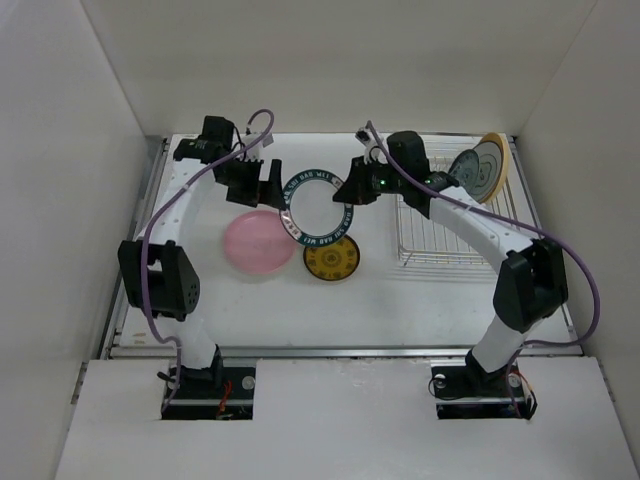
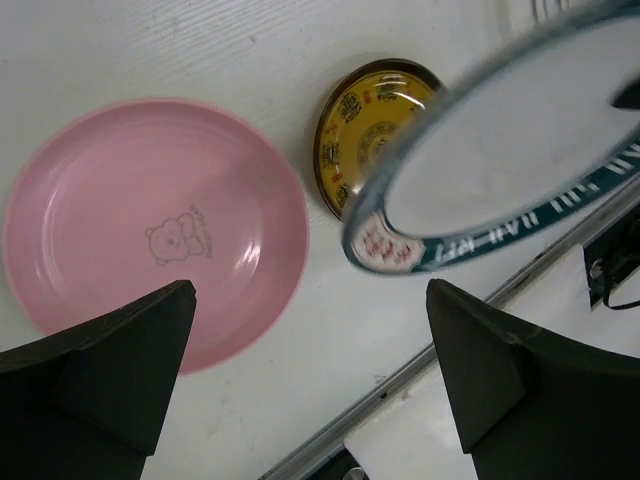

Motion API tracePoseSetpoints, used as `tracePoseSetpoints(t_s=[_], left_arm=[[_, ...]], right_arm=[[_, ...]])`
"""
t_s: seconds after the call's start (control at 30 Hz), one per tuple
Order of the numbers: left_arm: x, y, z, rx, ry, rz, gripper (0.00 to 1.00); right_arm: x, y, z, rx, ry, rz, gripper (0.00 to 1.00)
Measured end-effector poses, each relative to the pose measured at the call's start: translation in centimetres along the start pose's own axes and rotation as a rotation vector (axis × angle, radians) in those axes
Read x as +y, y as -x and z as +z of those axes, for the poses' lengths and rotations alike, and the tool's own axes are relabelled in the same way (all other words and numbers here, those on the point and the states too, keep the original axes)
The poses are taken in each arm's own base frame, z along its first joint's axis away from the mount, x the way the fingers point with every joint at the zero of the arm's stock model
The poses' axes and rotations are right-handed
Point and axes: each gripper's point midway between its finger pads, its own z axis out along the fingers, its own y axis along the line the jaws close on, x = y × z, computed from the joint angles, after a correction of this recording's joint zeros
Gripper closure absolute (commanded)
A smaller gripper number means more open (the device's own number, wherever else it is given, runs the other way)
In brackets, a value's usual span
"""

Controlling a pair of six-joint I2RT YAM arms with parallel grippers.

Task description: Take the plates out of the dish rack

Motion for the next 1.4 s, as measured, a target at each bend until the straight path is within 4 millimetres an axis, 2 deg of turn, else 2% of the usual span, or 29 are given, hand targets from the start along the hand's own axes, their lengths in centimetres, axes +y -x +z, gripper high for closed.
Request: tracePoseSetpoints(t_s=[0.13, 0.17, 0.3, 0.33, 0.4, 0.43, 0.5, 0.57, 0.67, 0.73, 0.77, 0.83, 0.87, 1.03, 1.13, 1.23, 1.33, 1.4], left_arm=[[1.3, -0.8, 3.2, 0.078, -0.024, -0.052, 0.10], [1.2, -0.9, 3.6, 0.088, -0.046, -0.061, 0.13], [0.3, -0.8, 3.8, 0.086, -0.092, -0.055, 0.36], [-0.1, -0.7, 3.8, 0.085, -0.110, -0.047, 0.47], [-1.1, -0.7, 3.8, 0.085, -0.155, -0.034, 0.62], [-1.8, -0.7, 3.8, 0.085, -0.186, -0.019, 0.81], [-2.5, -0.9, 3.7, 0.095, -0.217, -0.009, 1.00], [-3.4, -1.1, 3.1, 0.100, -0.275, 0.006, 1.00], [-3.7, -0.7, 2.8, 0.097, -0.292, 0.021, 1.00], [-3.5, -0.6, 2.9, 0.098, -0.286, 0.010, 1.00], [-3.4, -0.5, 3.0, 0.100, -0.282, 0.002, 1.00], [-3.5, -0.1, 3.2, 0.101, -0.285, -0.027, 1.00], [-3.6, 0.3, 3.4, 0.103, -0.281, -0.041, 1.00], [-3.2, 3.4, 4.8, 0.073, -0.277, -0.116, 1.00], [-1.6, 5.2, 6.0, 0.045, -0.265, -0.211, 1.00], [1.7, 6.8, 8.0, 0.021, -0.211, -0.322, 1.00], [5.2, 7.5, 10.8, 0.011, -0.170, -0.449, 1.00], [7.1, 7.7, 12.7, 0.011, -0.166, -0.526, 1.00]], right_arm=[[1.7, 1.3, 0.1, -0.045, 0.097, -0.036, 1.00], [1.7, 1.2, 0.2, -0.045, 0.101, -0.039, 1.00], [1.4, 0.7, 0.9, -0.030, 0.149, -0.024, 1.00], [1.5, 0.6, 1.1, -0.028, 0.166, -0.025, 1.00], [1.6, 0.4, 1.5, -0.020, 0.192, -0.021, 1.00], [1.7, 0.2, 1.7, -0.014, 0.205, -0.019, 1.00], [1.5, -0.1, 2.0, -0.007, 0.214, -0.019, 1.00], [0.8, 0.0, 1.9, -0.009, 0.222, -0.010, 1.00], [1.0, 0.3, 1.7, -0.016, 0.246, -0.015, 1.00], [1.0, 0.5, 1.7, -0.022, 0.241, -0.017, 0.91], [0.9, 0.6, 1.8, -0.023, 0.231, -0.014, 0.75], [0.2, 1.2, 2.0, -0.037, 0.173, -0.001, 0.64], [-0.3, 1.6, 2.2, -0.048, 0.139, 0.003, 0.53], [-3.6, 4.0, 1.8, -0.113, -0.072, 0.046, 0.34], [-6.8, 5.9, 0.4, -0.176, -0.243, 0.093, 0.30], [-10.1, 7.1, -2.6, -0.233, -0.413, 0.154, 0.30], [-11.7, 8.5, -6.3, -0.300, -0.530, 0.181, 0.29], [-11.5, 9.4, -8.5, -0.348, -0.569, 0.176, 0.29]])
